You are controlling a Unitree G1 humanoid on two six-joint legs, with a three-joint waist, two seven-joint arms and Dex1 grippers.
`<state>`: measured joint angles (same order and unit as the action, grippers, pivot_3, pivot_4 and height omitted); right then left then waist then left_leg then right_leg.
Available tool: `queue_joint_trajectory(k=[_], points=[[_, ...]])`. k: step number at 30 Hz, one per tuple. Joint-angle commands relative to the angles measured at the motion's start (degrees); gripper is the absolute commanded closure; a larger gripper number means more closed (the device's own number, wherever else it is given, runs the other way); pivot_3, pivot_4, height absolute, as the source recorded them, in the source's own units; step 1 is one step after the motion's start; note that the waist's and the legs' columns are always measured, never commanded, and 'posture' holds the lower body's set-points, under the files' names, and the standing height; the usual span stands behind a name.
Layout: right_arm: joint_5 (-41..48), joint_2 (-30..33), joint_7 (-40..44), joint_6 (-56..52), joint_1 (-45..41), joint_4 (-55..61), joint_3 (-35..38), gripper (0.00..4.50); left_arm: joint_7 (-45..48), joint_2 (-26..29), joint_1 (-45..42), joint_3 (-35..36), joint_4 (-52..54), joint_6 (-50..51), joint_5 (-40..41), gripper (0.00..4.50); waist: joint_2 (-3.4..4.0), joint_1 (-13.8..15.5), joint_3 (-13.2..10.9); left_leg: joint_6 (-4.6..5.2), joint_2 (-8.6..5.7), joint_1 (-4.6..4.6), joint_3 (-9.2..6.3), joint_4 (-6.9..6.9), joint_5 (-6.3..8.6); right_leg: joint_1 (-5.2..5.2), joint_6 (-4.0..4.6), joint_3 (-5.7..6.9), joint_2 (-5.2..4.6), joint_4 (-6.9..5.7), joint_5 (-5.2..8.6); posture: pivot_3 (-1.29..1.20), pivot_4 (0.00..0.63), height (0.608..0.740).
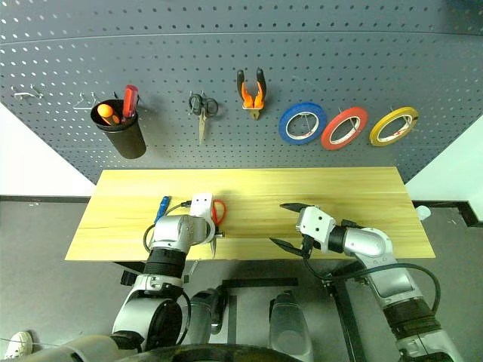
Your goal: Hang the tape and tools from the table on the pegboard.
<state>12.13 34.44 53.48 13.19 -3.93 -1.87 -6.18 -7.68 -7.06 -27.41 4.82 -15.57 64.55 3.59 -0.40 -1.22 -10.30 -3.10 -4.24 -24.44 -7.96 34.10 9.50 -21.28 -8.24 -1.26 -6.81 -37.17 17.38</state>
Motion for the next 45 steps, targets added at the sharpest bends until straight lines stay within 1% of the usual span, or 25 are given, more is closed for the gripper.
queue_joint_trajectory(k=[1,3,4,5,8,11,13,15,19,23,31,34,36,42,45], points=[[8.8,-3.2,0.9,2.2,-1.1,5.3,4.1,0.00,6.9,6.4,3.4,-5.8,9.7,-6.3,-0.7,3.46,0.02,-0.4,0.0,0.02,0.01,0.00,0.02,-0.07,-0.01,-0.04,0.01,-0.03,0.01,-0.01,0.00,-0.08,0.126,0.725],[11.2,-5.8,-1.4,0.8,-2.8,6.6,5.5,0.00,12.9,11.5,8.3,-9.1,14.5,-15.6,-1.0,3.46,0.05,-1.2,0.0,0.04,0.02,0.02,0.01,-0.12,-0.03,-0.04,0.03,-0.04,0.02,-0.02,-0.01,-0.08,0.123,0.725],[13.7,-7.2,-1.8,0.4,-3.6,7.5,6.5,0.00,14.9,13.3,10.7,-9.3,16.3,-19.2,-0.6,3.46,0.11,-1.3,0.1,0.04,0.03,0.03,0.01,-0.14,-0.03,-0.04,0.05,-0.05,0.01,-0.01,-0.02,-0.08,0.122,0.725],[16.3,-8.1,-1.6,-0.6,-4.1,8.6,7.2,0.00,16.2,14.6,12.6,-8.9,17.4,-22.7,-0.2,3.46,0.11,-1.3,0.1,0.05,0.02,0.04,0.02,-0.15,-0.03,-0.04,0.06,-0.09,0.01,-0.01,-0.03,-0.08,0.122,0.725],[21.9,-7.8,-0.2,-6.8,-5.2,11.9,7.6,0.00,22.5,17.4,18.9,-6.6,20.6,-40.3,2.0,3.46,0.12,-0.9,0.1,0.05,0.05,0.03,-0.02,-0.14,-0.03,-0.04,0.10,-0.10,-0.02,0.01,-0.04,-0.07,0.117,0.725],[25.6,-9.0,-1.3,-9.8,-6.4,13.2,9.1,0.00,28.5,20.0,23.0,-5.7,19.7,-55.3,3.1,3.46,0.13,-0.1,0.1,-0.01,0.12,0.03,-0.03,-0.14,0.02,-0.05,0.24,-0.09,-0.04,0.05,-0.01,-0.07,0.111,0.725],[26.8,-9.6,-1.7,-11.2,-6.7,13.7,9.7,0.00,30.3,20.1,23.9,-4.1,18.0,-62.7,4.6,3.46,0.16,0.5,0.1,-0.06,0.12,0.03,0.00,-0.13,0.04,-0.07,0.44,-0.10,-0.04,0.08,0.02,-0.07,0.109,0.725],[28.4,-10.4,-1.5,-12.4,-7.0,13.9,10.1,0.00,31.3,18.8,23.5,-0.9,16.3,-70.9,7.6,3.46,0.17,0.6,0.1,-0.06,0.14,0.02,0.00,-0.13,0.05,-0.05,0.46,-0.10,-0.06,0.14,0.02,-0.07,0.107,0.725],[29.4,-11.0,-0.6,-13.8,-7.1,14.8,10.5,0.00,31.0,17.8,20.5,1.9,13.2,-80.7,8.5,3.46,0.16,0.6,0.1,0.02,0.09,0.00,0.02,-0.12,0.00,-0.06,0.43,-0.10,-0.07,0.14,0.01,-0.07,0.101,0.725],[28.8,-10.9,0.2,-14.3,-7.5,14.4,10.4,0.00,30.8,17.5,16.3,2.3,11.4,-83.9,8.8,3.46,0.15,0.5,0.2,0.09,0.04,0.01,0.03,-0.11,-0.05,-0.05,0.22,-0.09,-0.02,0.11,-0.11,-0.07,0.095,0.725],[28.1,-11.1,0.7,-14.3,-7.1,14.0,10.3,0.00,28.2,17.7,8.6,0.7,6.0,-83.9,5.4,3.46,0.09,0.2,0.4,0.12,0.01,0.03,0.04,-0.06,-0.07,-0.05,0.15,-0.09,0.03,0.02,-0.14,-0.08,0.085,0.725],[27.7,-11.3,0.6,-14.1,-6.8,14.2,10.3,0.00,25.6,17.9,5.6,0.6,2.7,-81.6,3.6,3.46,0.03,0.1,0.7,0.12,0.01,0.04,0.04,-0.04,-0.07,-0.05,0.13,-0.09,0.03,-0.03,-0.15,-0.09,0.078,0.725],[27.3,-11.4,0.4,-14.0,-6.7,14.3,10.4,0.00,25.5,18.4,4.2,-0.1,0.7,-80.5,2.4,3.46,0.02,0.0,0.8,0.12,0.00,0.04,0.03,0.00,-0.08,-0.05,0.12,-0.08,0.05,-0.06,-0.15,-0.09,0.078,0.725],[26.2,-11.3,0.4,-13.5,-6.4,14.1,10.6,0.00,24.4,18.9,2.3,-1.4,-3.7,-78.0,-0.2,3.46,0.02,-0.1,1.1,0.12,0.00,0.06,0.03,0.04,-0.08,-0.02,0.10,-0.09,0.06,-0.07,-0.17,-0.10,0.071,0.725],[25.9,-11.3,0.4,-13.4,-6.1,14.2,10.6,0.00,25.5,18.8,1.9,-1.5,-4.9,-75.5,0.9,3.46,0.02,-0.1,1.2,0.12,0.00,0.06,0.03,0.04,-0.08,-0.02,0.10,-0.09,0.07,-0.08,-0.17,-0.10,0.071,0.725]])
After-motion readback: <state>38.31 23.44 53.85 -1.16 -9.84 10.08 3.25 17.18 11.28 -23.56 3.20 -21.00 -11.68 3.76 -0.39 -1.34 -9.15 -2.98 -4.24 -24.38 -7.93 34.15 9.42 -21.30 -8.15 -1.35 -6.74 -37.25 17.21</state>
